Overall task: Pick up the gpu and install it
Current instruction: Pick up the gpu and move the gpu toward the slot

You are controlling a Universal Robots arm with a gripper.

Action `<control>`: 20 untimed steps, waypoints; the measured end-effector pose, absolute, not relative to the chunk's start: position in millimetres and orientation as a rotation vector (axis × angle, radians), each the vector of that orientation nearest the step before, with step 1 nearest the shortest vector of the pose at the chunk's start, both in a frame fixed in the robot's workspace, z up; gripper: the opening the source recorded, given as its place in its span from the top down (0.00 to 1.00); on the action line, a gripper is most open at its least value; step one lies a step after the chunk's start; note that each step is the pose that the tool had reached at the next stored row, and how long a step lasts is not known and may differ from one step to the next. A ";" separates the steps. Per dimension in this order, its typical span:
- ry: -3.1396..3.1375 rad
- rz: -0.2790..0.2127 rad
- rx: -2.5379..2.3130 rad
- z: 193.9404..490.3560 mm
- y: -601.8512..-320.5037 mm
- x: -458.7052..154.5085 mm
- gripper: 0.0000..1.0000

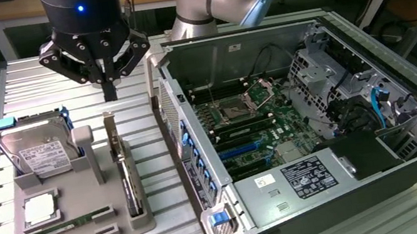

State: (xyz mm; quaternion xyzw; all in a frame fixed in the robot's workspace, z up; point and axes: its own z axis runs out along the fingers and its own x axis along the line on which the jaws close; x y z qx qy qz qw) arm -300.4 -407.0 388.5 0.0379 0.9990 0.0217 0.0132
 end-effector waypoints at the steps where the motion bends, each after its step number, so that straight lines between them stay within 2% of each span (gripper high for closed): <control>1: 3.112 0.068 0.118 388.4 -407.0 -300.4 0.89; 9: 3.112 0.068 0.118 388.4 -407.0 -300.4 0.89; 11: 3.112 0.068 0.118 388.4 -407.0 -300.4 0.77; 12: 3.112 0.068 0.118 388.4 -407.0 -300.4 0.77; 14: 3.112 0.068 0.118 388.4 -407.0 -300.5 0.64; 15: 3.112 0.068 0.118 388.4 -407.0 -300.4 0.64; 16: 3.112 0.068 0.118 388.4 -407.0 -300.4 0.58; 20: 3.112 0.068 0.118 388.4 -407.0 -300.4 0.58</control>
